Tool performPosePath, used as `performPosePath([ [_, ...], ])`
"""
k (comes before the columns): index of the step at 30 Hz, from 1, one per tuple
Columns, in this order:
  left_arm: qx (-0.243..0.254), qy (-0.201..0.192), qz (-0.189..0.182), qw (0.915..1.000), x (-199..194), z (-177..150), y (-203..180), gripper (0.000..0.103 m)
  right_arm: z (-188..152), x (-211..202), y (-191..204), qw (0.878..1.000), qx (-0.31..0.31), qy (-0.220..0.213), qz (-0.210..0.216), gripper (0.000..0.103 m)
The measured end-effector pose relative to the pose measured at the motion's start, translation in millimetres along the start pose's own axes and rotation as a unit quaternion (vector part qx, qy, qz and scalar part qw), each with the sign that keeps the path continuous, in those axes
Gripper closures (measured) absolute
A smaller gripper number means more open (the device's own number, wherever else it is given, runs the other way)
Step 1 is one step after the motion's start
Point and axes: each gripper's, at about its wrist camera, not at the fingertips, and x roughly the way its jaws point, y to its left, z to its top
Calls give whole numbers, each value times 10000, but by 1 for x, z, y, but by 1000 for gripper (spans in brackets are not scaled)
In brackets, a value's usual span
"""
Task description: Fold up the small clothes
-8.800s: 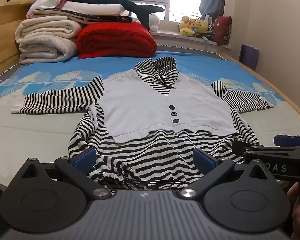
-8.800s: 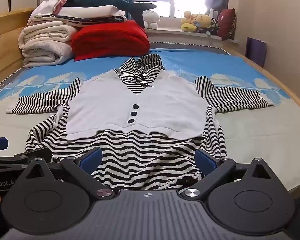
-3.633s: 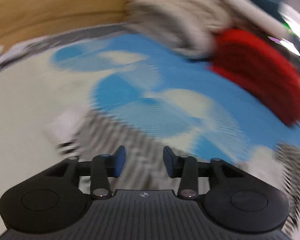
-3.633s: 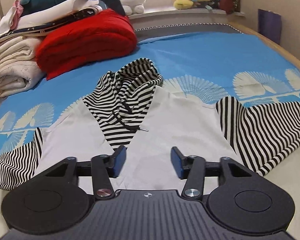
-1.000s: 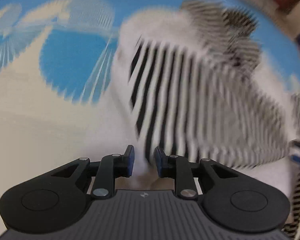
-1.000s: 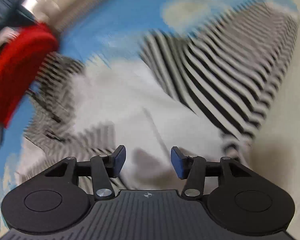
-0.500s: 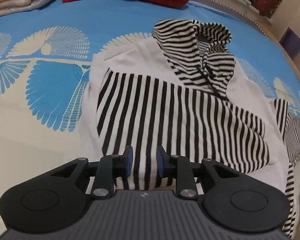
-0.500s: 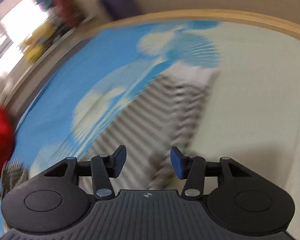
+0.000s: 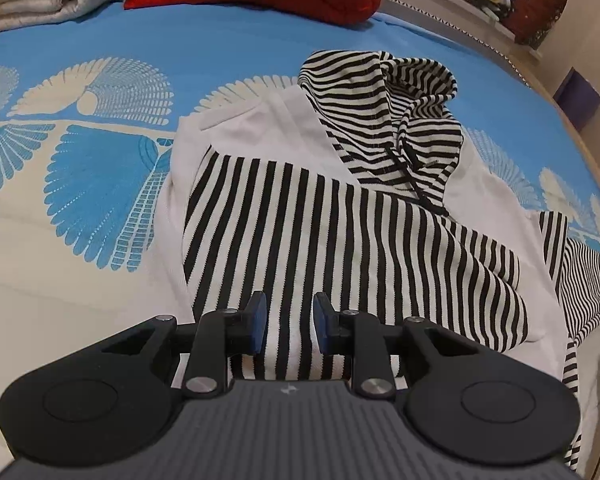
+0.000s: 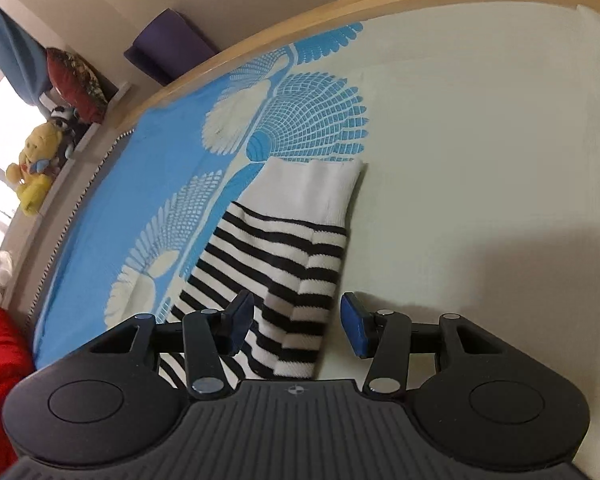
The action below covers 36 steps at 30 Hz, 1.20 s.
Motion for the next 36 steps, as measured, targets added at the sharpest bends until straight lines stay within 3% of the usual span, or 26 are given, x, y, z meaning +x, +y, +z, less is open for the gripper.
performPosePath([
  [3,-1,35,8,10000,1,0,1,75,-1,0,-1,10000,2,-67,-49,79],
  [4,10,42,3,10000,1,0,0,75,-1,0,-2,9999,-2,-73,-103,98],
  [10,-73,-7,-38,10000,-4,3,6,75,0,-25,11,9981,-53,-599,-160,98],
  [15,-288,-101,-30,9995,-14,8,20,75,-26,-77,95,9800,-1433,-1368,198,98],
  [18,-497,-171,-39,9986,-22,11,34,75,-79,-116,160,9545,-2435,-1420,976,98],
  [20,-639,-242,-13,9977,-27,13,43,75,-123,-142,196,9325,-2988,-1185,1650,98],
  [21,-719,-274,13,9970,-30,15,47,75,-153,-155,214,9156,-3321,-905,2078,98],
  [23,-860,-298,24,9958,-34,17,56,75,-214,-173,240,8787,-3848,-128,2822,98],
  [25,-944,-313,-30,9950,-38,18,62,75,-272,-178,257,8375,-4146,1138,3372,97],
  [27,-949,-302,-71,9950,-39,18,64,75,-317,-178,263,8102,-4256,2217,3365,92],
  [28,-954,-298,-90,9950,-40,18,65,75,-331,-179,264,8089,-4263,2520,3169,90],
  [29,-961,-288,-111,9949,-40,17,66,75,-336,-180,264,8152,-4198,2659,2976,88],
  [32,-985,-236,-163,9947,-39,15,67,75,-326,-188,255,8552,-3716,2722,2376,73],
  [34,-1004,-195,-182,9946,-35,13,66,75,-310,-191,245,8803,-3387,2554,2126,70],
  [36,-1042,-131,-191,9943,-29,11,67,75,-298,-187,232,8977,-3183,2288,2012,69],
])
